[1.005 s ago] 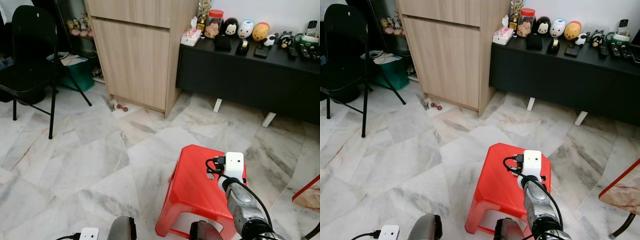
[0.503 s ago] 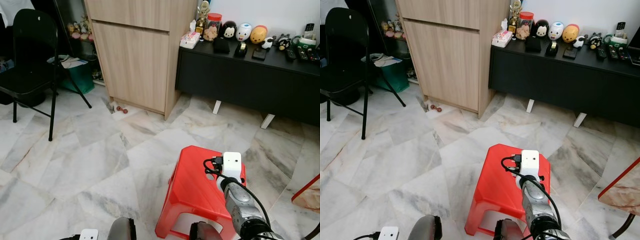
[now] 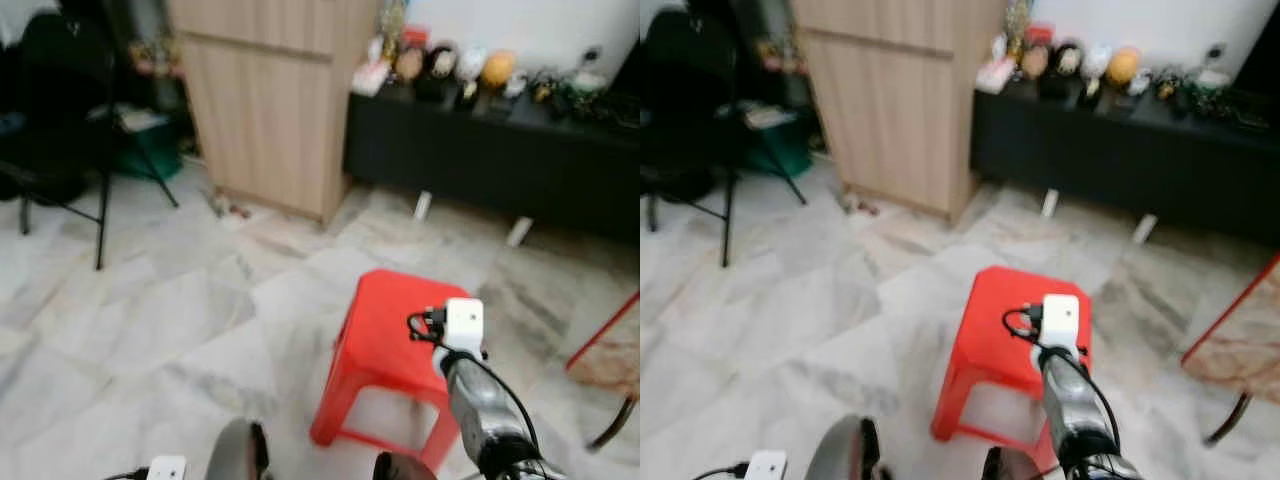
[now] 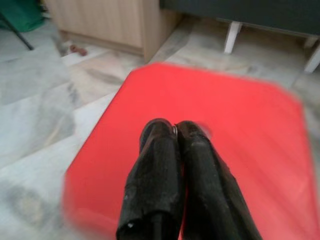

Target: Hang keys on a hook

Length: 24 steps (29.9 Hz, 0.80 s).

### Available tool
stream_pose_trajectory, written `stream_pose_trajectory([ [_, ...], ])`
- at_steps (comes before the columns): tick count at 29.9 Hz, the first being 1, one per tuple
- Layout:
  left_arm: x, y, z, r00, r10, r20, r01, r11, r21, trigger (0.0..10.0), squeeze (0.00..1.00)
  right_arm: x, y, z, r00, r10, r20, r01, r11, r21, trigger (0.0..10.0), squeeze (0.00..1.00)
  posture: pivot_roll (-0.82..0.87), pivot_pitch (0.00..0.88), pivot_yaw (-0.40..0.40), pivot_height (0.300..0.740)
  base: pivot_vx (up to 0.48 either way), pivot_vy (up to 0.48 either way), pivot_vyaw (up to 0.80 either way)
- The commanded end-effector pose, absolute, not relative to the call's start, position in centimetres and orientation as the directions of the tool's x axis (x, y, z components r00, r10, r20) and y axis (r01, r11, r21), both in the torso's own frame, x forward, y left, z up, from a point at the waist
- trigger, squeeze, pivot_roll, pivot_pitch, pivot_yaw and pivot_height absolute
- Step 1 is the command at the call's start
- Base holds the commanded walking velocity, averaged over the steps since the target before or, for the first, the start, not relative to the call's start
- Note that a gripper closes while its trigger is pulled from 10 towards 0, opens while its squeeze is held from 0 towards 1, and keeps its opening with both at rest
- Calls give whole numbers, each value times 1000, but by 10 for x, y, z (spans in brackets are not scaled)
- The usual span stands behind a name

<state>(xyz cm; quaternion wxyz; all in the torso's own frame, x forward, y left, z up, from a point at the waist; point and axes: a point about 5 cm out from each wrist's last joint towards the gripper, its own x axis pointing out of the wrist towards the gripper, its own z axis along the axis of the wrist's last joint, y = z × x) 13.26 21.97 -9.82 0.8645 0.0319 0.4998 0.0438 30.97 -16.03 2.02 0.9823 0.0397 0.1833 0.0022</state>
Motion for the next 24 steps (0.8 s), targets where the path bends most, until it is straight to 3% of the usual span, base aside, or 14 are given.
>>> stream_pose_trajectory([
  [1, 135, 223, -97, 497, 119, -860, -47, 993, 110, 10000, 0, 310, -164, 21, 934, 5, -357, 26, 996, 81, 10000, 0, 60, 32, -62, 613, -247, 0, 0],
  [8, 137, 223, -96, 505, 117, -855, -45, 993, 109, 10000, 0, 310, -163, 23, 941, 1, -337, 33, 995, 95, 10000, 0, 60, 34, -61, 613, 0, 0, 0],
  [24, 141, 226, -93, 526, 127, -841, -48, 992, 119, 10000, 0, 314, -169, 29, 948, -11, -317, 52, 991, 122, 10000, 0, 65, 29, -59, 712, 0, 0, 0],
])
